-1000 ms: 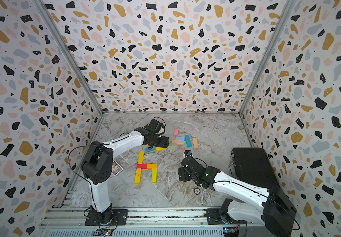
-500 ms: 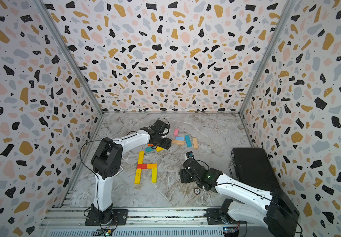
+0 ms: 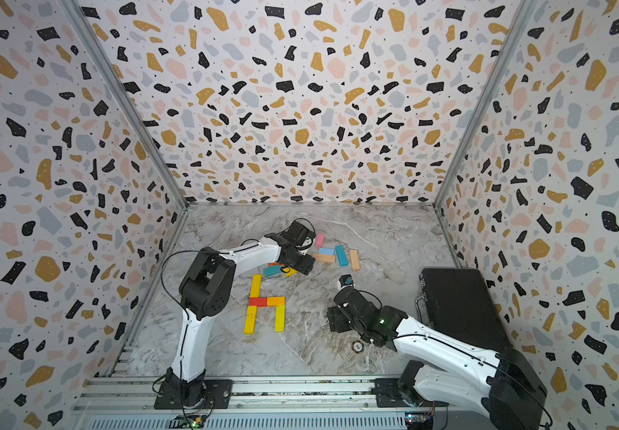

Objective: Assemble the letter h with building blocks
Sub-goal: Pick up the building block from the center of the board, then place the building block at the center of the board.

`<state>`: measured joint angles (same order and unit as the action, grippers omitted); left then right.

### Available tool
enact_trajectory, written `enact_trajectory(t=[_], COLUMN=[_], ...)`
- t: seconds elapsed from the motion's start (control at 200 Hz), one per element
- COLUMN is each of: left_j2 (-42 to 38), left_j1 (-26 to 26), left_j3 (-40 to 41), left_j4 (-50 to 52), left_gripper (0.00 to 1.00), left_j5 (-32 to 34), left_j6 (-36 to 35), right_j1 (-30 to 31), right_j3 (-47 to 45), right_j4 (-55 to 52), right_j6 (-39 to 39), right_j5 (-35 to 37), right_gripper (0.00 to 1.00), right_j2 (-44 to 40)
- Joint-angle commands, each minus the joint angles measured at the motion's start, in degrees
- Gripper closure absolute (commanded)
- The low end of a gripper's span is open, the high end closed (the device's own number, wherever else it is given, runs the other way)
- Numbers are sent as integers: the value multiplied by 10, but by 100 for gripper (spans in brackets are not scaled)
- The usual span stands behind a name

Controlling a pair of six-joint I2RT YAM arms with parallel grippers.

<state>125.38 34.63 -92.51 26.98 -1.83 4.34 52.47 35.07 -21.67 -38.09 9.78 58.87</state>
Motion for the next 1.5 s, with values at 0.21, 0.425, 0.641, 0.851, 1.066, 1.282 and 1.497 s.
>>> enact_trajectory(t=[0.21,0.425,0.641,0.851,1.066,1.282,1.497], left_j2=[-2,-48,-119,-91,-81,-65,-63], left_j1=[34,47,59,63,63,65,70], left_j3=[-19,-16,71,54,75,73,77], left_j4=[39,40,-3,24,27,44,42], left_gripper=[55,72,79,82,83,84,84], left_j5=[23,40,97,108,150,166,179], left_j6=[25,171,356,395,411,404,387], right_j1=[-7,-11,-15,-18,-19,-21,-21], right_j3=[8,11,11,10,8,3,3], right_j4=[-40,-45,-47,-50,-54,-57,-57], right_j6=[12,14,13,12,11,11,12], right_j5=[22,26,29,28,26,27,26], right_gripper=[22,22,22,22,22,22,22], right_j2=[-44,-44,-40,-39,-48,-55,-57])
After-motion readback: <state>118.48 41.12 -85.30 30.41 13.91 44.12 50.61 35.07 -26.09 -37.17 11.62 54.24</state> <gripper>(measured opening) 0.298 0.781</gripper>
